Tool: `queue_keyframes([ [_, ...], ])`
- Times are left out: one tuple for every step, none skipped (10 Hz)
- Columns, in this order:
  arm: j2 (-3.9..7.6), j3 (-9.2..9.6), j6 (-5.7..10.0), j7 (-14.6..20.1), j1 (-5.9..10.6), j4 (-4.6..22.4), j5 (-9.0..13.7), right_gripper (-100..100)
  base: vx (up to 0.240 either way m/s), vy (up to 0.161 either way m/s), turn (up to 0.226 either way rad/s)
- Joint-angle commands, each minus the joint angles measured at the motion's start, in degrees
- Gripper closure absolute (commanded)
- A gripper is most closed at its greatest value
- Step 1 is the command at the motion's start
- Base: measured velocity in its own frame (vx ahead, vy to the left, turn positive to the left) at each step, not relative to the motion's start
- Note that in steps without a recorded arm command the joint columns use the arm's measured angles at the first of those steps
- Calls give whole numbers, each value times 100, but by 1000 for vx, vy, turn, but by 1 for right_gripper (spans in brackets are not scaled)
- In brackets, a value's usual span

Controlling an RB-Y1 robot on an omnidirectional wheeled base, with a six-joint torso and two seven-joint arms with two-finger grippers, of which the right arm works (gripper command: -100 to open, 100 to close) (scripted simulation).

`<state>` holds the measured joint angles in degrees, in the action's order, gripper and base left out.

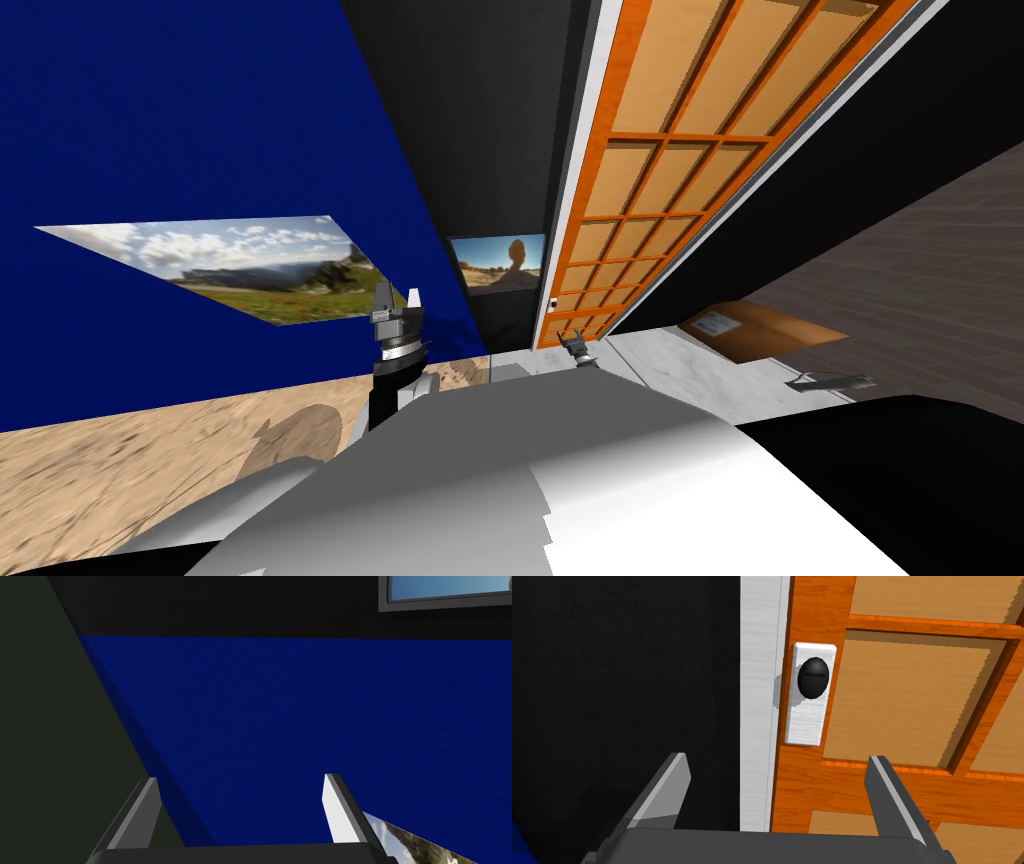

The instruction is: Pull the door open

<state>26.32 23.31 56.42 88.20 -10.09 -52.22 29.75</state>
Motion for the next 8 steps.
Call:
queue_keyframes([
  [45, 45, 81, 180, 53, 200, 51, -100, 77, -8, 33],
  [69, 69, 113, 267, 72, 290, 82, -100, 85, -7, 35],
  [93, 93, 145, 354, 91, 380, 114, -100, 84, -14, 33],
  [116, 115, 174, 434, 109, 463, 143, -100, 86, -13, 26],
  [133, 132, 196, 495, 122, 525, 165, -100, 90, -14, 24],
  [166, 165, 241, 616, 149, 650, 209, -100, 98, -23, 35],
  [183, 182, 263, 677, 162, 713, 231, -100, 79, -16, 41],
  [200, 199, 286, 738, 175, 775, 253, -100, 64, -3, 26],
])
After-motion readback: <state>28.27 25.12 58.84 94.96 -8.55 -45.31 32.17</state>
